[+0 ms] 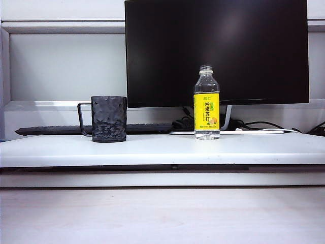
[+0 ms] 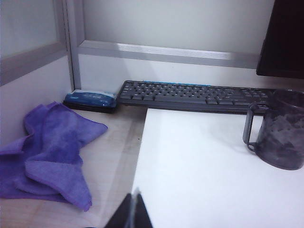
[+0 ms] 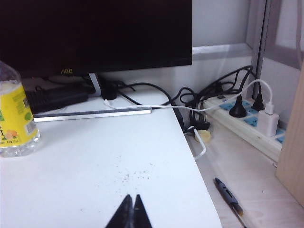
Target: Carefully pick up the bottle and pour some water from the bottle into the cup.
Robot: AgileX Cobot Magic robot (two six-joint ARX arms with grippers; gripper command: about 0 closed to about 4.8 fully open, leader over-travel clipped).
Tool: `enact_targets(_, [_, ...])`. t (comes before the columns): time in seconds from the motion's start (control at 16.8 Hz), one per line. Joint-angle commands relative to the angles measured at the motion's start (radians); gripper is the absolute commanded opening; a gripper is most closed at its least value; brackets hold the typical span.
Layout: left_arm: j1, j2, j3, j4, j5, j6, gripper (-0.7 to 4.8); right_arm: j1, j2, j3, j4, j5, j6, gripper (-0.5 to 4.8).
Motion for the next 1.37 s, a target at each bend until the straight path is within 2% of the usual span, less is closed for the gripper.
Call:
enact_targets(0.06, [0.001, 0.000, 0.001, 0.008, 0.004, 0.001, -0.06, 0.000, 0.000, -0.005, -0.002, -0.001, -0.003, -0.05])
enact_targets(0.42, [0.001, 0.000, 0.002, -0.001, 0.005, 0.007, -0.06, 0.002, 0.000, -0.004, 0.008, -0.004, -0.003, -0.05])
enact_targets(0.48, [0.001, 0.000, 0.005, 0.012, 0.028, -0.002, -0.06, 0.003, 0.000, 0.016, 0.022, -0.066, -0.002, -0.05])
enact_targets(0.66, [0.001, 0.000, 0.047, 0.032, 0.097, -0.035, 0.06, 0.003, 0.000, 0.097, 0.020, -0.146, -0.002, -0.05])
enact_targets(0.72, [0.001, 0.000, 0.092, 0.025, 0.109, -0.077, 1.18, 0.003, 0.000, 0.157, 0.011, -0.164, -0.003, -0.04])
enact_targets(0.77, [0.001, 0.000, 0.135, 0.022, 0.109, -0.093, 2.74, 0.003, 0.000, 0.219, -0.008, -0.163, -0.007, 0.34])
enact_targets(0.83, [0.001, 0.000, 0.176, 0.020, 0.117, -0.108, 3.57, 0.003, 0.013, 0.281, -0.017, -0.161, -0.031, 1.32])
enact_targets(0.89, [0.001, 0.000, 0.222, 0.020, 0.139, -0.113, 3.97, 0.003, 0.034, 0.333, -0.018, -0.158, -0.052, 1.91])
enact_targets(0.95, [0.001, 0.001, 0.269, 0.019, 0.163, -0.113, 4.09, 0.003, 0.071, 0.392, -0.017, -0.159, -0.070, 2.33])
enact_targets(1.07, [0.001, 0.031, 0.349, 0.018, 0.206, -0.114, 4.10, 0.003, 0.177, 0.500, -0.016, -0.173, -0.117, 2.79])
enact_targets(1.13, [0.001, 0.058, 0.381, 0.018, 0.227, -0.118, 4.36, 0.003, 0.238, 0.549, -0.016, -0.212, -0.134, 3.24])
enact_targets(1.19, [0.001, 0.151, 0.450, 0.020, 0.275, -0.135, 4.79, 0.003, 0.396, 0.649, -0.008, -0.270, -0.157, 4.79])
enact_targets(1.31, [0.001, 0.276, 0.516, 0.032, 0.378, -0.135, 4.79, 0.003, 0.571, 0.743, -0.008, -0.373, -0.157, 4.79])
enact_targets(1.37, [0.001, 0.361, 0.543, 0.067, 0.472, -0.135, 4.79, 0.004, 0.669, 0.800, -0.016, -0.415, -0.156, 4.79])
